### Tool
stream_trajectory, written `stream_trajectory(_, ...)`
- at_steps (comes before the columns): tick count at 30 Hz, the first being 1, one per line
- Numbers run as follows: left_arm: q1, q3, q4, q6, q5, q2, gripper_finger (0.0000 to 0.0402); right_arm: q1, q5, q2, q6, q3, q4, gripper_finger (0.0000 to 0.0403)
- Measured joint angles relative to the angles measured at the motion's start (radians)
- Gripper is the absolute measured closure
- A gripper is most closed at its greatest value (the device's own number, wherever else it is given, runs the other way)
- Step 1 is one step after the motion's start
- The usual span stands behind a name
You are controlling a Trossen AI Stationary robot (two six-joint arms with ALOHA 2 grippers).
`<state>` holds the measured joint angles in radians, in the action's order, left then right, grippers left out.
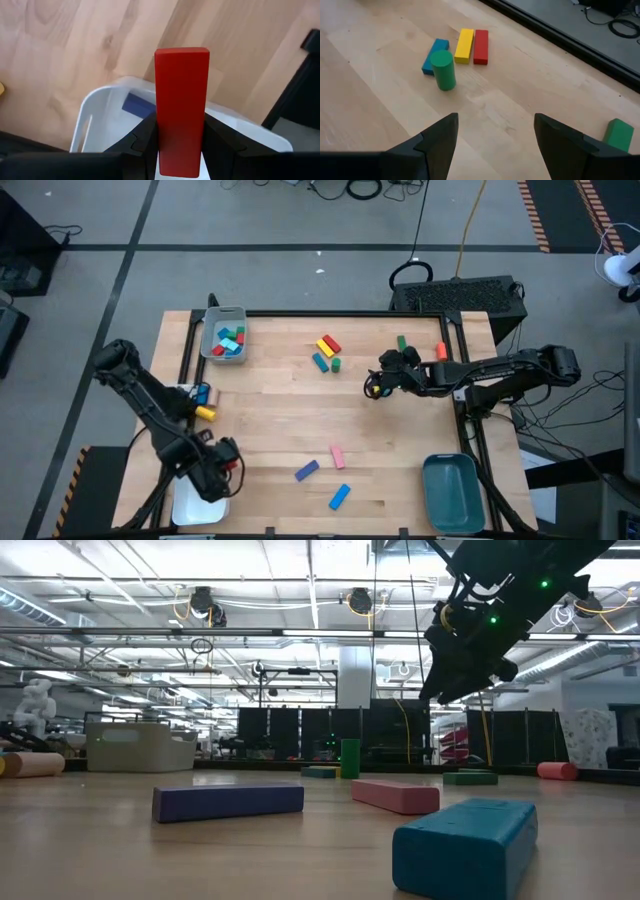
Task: Sort blocks by size
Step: Put the red rectangular block into the white bin, then put the light green rectangular block into the white bin
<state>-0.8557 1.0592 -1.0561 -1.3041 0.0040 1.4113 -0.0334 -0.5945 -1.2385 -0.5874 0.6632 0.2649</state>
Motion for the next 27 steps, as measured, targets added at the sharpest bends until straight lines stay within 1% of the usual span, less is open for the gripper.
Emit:
stream_trajectory(6,-0.041,0.0,0.0,-0.035,0.006,0.0,0.0281,0.001,0.024,0.0,-0.004,0.0,-0.001,0.0156)
stream_trajectory(13,-0.085,0.0,-0.008,-0.213,0.026,0.0,0.0279,-0.014,0.025,0.0,-0.02,-0.01,0.002,0.0156)
stream_trajectory(16,-0.099,0.0,-0.026,-0.275,0.041,0.0,0.0265,-0.046,0.029,0.0,-0.061,-0.015,0.031,0.0156)
stream_trajectory(19,-0.116,-0.001,-0.043,-0.312,0.055,0.0,0.0239,-0.085,0.1,0.0,-0.079,-0.015,0.084,0.0156)
stream_trajectory(24,-0.138,-0.001,-0.053,-0.313,0.056,0.0,0.0201,-0.133,0.235,0.0,-0.069,-0.016,0.165,0.0156)
stream_trajectory(27,-0.14,-0.001,-0.064,-0.285,0.055,0.0,0.0195,-0.146,0.319,0.0,0.079,-0.016,0.187,0.0156)
